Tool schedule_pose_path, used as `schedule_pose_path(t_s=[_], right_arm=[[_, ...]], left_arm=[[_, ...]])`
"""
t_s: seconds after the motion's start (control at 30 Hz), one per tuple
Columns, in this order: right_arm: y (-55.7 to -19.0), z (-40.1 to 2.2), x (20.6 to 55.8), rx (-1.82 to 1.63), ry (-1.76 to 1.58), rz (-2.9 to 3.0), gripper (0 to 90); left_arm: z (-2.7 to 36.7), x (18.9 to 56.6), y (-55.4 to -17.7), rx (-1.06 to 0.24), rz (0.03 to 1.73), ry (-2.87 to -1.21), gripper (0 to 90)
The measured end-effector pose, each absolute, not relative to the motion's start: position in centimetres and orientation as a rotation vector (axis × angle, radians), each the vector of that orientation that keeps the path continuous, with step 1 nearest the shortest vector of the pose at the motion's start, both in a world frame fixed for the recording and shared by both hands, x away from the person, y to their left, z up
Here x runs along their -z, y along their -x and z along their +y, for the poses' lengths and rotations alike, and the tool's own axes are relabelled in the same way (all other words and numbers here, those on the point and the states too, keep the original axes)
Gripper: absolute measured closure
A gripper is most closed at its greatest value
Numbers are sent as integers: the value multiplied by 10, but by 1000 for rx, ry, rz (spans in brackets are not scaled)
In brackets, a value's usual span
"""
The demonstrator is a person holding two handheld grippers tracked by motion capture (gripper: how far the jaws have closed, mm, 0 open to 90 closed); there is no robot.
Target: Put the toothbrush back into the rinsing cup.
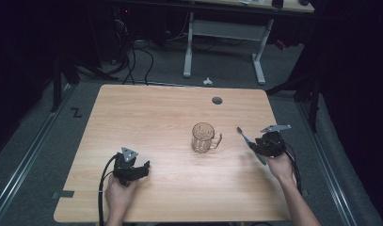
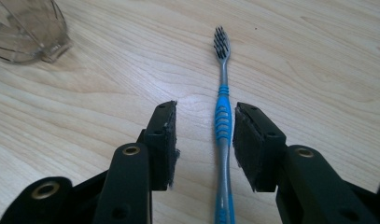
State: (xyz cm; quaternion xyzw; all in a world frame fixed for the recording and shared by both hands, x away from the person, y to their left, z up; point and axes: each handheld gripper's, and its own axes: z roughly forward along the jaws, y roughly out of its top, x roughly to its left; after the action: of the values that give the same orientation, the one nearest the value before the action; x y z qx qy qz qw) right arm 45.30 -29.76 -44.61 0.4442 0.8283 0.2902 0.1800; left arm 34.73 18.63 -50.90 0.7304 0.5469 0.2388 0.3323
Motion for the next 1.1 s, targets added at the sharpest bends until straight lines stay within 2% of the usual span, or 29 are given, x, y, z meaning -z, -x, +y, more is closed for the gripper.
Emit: schedule_pose_path(t_s=[1.1], right_arm=[[-512,-268,445,-472,-1277,2521,640]], left_arm=[[187,509,-347,-621,1429,-1904,258]])
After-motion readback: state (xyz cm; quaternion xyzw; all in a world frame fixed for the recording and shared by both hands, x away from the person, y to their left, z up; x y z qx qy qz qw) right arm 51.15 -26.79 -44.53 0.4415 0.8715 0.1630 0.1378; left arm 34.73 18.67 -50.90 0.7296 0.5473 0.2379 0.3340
